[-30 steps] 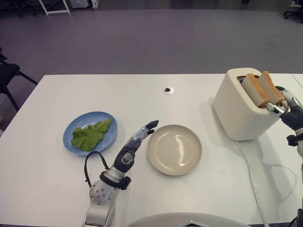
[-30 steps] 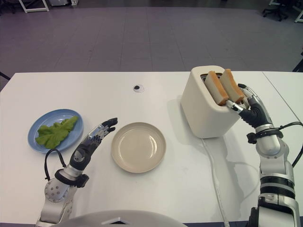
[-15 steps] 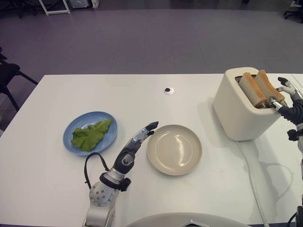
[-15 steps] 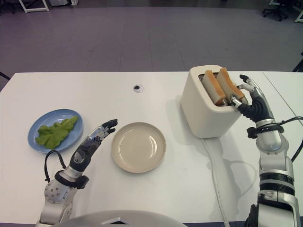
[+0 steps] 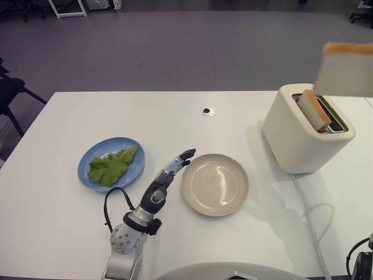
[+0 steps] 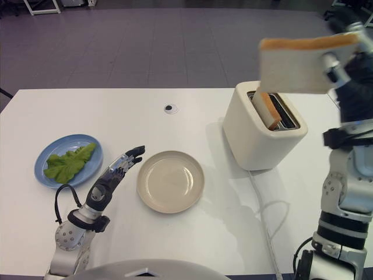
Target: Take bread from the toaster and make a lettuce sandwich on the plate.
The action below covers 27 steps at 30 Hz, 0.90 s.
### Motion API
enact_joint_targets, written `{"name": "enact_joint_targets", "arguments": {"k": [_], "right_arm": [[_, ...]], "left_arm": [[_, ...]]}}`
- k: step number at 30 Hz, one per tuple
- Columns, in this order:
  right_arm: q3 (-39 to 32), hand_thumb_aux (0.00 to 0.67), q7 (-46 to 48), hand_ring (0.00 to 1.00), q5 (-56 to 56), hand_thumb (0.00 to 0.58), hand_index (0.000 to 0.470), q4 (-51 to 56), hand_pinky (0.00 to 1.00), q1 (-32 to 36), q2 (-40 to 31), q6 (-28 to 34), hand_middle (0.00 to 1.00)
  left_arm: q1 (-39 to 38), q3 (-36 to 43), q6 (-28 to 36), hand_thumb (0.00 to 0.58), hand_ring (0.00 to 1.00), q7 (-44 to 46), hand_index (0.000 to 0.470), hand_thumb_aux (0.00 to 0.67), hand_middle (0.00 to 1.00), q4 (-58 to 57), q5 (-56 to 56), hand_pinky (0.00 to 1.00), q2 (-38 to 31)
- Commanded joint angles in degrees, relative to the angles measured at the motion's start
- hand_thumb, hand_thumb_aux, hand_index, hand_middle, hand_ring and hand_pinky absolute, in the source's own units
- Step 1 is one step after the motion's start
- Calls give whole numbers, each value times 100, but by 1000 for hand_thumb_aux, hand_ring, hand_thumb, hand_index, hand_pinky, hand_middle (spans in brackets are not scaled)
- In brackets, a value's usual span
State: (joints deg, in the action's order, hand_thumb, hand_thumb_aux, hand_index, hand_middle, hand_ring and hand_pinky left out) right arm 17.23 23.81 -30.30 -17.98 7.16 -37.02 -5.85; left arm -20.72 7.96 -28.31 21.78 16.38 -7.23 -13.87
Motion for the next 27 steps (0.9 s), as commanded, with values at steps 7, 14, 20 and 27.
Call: {"name": "enact_joint_targets", "arguments": {"k": [7,14,20,27], "right_arm": [[-2720,670,240,0,2821,580,470,-497,0,-443,813,-330,0],[-3960,670,-1051,0,6042,580,470,1033,0,-94,1149,-1802,0],[-4094,670,-1309,0,6588,580,470,1482,0,-177,908,-2488,0],[-3913,0,-1003,0,6225,0,0,1228,0,-603,507,-2734,0]], "left_arm": [[128,-104,21,0,0,-15,0,0,0,-90,-72,0,5],[192,-62,7,0,0,15,0,0,0,-140,-60,0,42],[115,-60,3,0,0,8,0,0,0,-57,-48,0,40],[87,-96,10,0,0,46,0,0,0,-22,-105,0,-4]]}}
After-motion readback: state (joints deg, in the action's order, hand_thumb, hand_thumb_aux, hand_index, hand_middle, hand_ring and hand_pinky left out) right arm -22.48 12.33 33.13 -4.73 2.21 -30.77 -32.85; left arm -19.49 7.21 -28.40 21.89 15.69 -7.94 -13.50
